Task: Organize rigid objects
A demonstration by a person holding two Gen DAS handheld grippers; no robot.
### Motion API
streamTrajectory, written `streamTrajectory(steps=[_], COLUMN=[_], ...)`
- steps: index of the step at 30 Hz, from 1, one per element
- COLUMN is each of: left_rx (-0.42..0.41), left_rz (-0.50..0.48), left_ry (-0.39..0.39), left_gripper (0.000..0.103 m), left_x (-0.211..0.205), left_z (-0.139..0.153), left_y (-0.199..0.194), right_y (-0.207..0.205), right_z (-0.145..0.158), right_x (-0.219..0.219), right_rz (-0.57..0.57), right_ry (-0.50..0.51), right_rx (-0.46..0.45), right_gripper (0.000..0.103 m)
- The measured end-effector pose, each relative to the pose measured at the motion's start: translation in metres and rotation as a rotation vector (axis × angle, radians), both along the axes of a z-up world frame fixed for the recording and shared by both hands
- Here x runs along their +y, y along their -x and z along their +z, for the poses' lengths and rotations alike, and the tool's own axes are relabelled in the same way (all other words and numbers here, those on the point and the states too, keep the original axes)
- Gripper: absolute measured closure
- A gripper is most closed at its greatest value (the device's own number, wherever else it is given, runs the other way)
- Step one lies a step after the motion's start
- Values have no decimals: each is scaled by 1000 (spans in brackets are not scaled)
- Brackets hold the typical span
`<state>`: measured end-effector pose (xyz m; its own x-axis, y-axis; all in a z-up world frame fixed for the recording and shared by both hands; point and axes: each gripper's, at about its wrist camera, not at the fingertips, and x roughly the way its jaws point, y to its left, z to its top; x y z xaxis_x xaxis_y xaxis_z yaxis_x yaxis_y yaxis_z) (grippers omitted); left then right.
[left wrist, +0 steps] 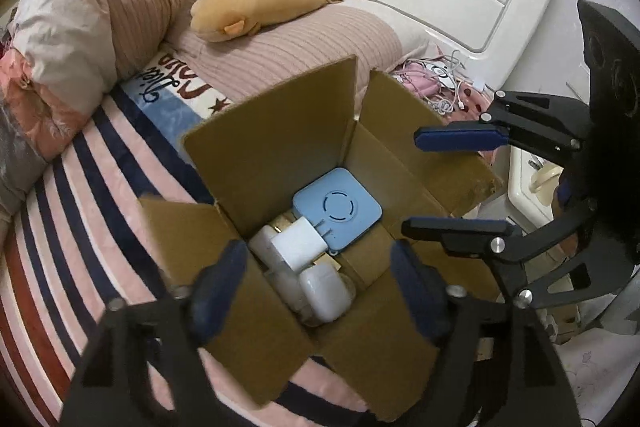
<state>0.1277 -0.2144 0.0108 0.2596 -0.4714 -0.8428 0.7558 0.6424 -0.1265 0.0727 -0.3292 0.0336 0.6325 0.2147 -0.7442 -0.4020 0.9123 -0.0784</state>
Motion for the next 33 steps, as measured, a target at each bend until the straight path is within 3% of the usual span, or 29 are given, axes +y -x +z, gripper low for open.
streamTrajectory(steps=[3,7,10,12,14,17,21,24,33], left_rx=[-6,-44,-92,-138,-196,-271,-353,-406,-437], left_rz=[21,74,139,199,288,420,632,727,822], left_ry=[2,44,74,100,135,147,153,137,133], left_gripper=[28,18,15,1,1,1,1,0,0], left_x=[7,23,40,53,68,85,110,124,150], left_z=[0,11,20,26,33,39,41,40,34], left_y=[2,8,15,20,25,33,45,54,68], right_y=[0,1,2,3,4,8,14,17,16], right_z=[0,1,5,9,14,20,25,25,13], right_x=[0,-1,-1,0,1,3,11,16,29], right_rz=[3,13,50,72,91,138,198,241,291], right_ry=[-1,-24,-72,-100,-132,-179,-207,-225,-227], right_rx=[-3,-4,-25,-48,-77,-125,-192,-219,-231], right_gripper=[49,46,34,22,10,3,1,1,1])
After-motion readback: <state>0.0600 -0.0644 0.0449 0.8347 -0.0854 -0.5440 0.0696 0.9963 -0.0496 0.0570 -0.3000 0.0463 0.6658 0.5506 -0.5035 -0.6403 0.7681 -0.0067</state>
